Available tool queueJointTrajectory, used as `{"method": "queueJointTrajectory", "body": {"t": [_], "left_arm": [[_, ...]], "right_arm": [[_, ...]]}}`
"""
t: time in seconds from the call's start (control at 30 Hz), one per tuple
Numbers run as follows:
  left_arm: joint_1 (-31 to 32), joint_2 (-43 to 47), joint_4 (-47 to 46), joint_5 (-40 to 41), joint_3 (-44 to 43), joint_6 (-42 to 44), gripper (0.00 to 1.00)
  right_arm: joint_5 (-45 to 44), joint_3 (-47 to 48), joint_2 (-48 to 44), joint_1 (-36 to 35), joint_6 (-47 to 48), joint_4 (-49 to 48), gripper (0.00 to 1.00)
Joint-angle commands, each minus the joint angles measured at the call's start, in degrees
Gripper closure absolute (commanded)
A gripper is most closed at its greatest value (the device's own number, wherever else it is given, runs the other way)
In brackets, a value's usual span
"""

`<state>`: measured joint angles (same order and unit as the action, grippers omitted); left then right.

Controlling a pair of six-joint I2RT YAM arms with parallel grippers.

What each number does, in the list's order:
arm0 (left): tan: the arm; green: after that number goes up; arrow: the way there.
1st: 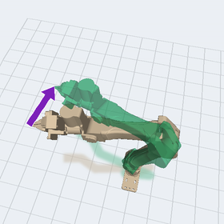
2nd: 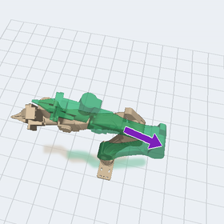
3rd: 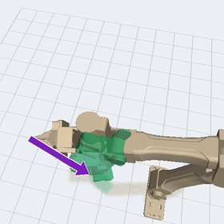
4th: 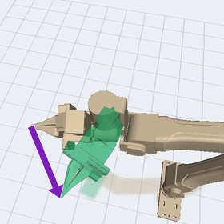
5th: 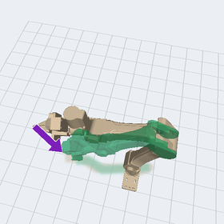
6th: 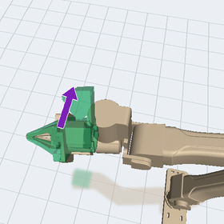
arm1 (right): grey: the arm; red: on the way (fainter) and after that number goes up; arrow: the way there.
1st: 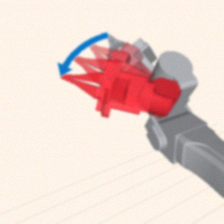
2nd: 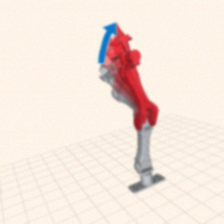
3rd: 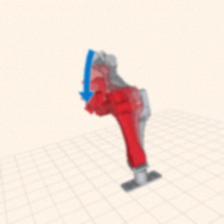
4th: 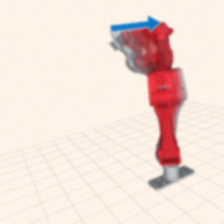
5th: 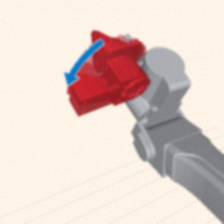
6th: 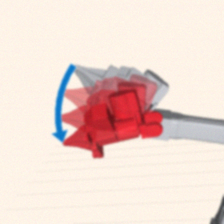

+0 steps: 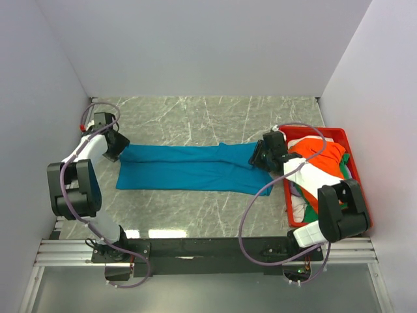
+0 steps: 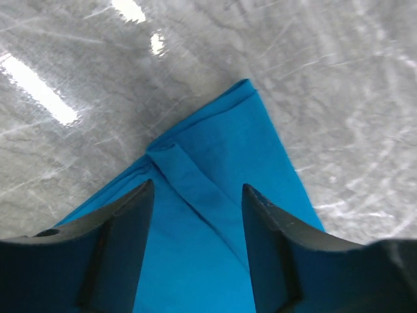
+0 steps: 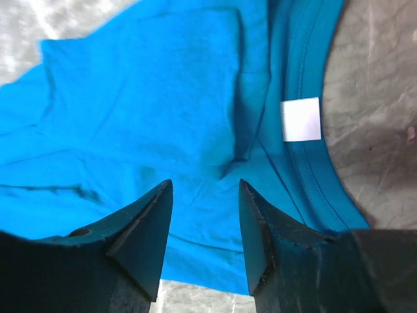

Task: Fold and stack the t-shirts
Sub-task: Fold the tshirt

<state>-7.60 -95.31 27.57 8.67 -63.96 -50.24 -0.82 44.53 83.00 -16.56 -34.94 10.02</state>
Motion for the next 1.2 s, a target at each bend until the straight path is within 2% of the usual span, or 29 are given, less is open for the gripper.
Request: {"method": "queueJointTrajectory", "body": {"t": [0.0,0.13,0.33,0.47,0.63,0.83,1.17], "left_arm": [[-0.2,3.7,-2.4,-2.4,-0.4,-0.5,0.38],[-0.1,5.5,-3.0,-4.8,0.0,0.3,0.37],[-0.1,8.0,-2.9,-7.2,0.9,2.1,0.37],[0.1,9.8,-3.4,-9.8,2.3,2.4,0.37],[0.9,12.0,-3.8,-11.5,4.5,2.8,0.38],[1.7,13.3,-4.4,-12.4,5.8,2.8,0.38],[2.4,13.2,-5.1,-12.9,6.2,2.6,0.38]], "right_arm": [[-1.0,3.0,-4.1,-0.3,1.4,-0.3,0.48],[-0.1,8.5,-0.6,-0.8,3.1,0.7,0.49],[-1.2,22.4,14.0,-5.6,5.1,3.9,0.51],[-5.3,33.5,22.4,-8.9,6.1,7.1,0.51],[-9.4,41.8,30.4,-11.1,6.6,10.2,0.52],[-12.0,46.9,35.7,-12.4,7.3,11.7,0.51],[-13.1,49.2,39.4,-13.2,7.7,12.8,0.52]]}}
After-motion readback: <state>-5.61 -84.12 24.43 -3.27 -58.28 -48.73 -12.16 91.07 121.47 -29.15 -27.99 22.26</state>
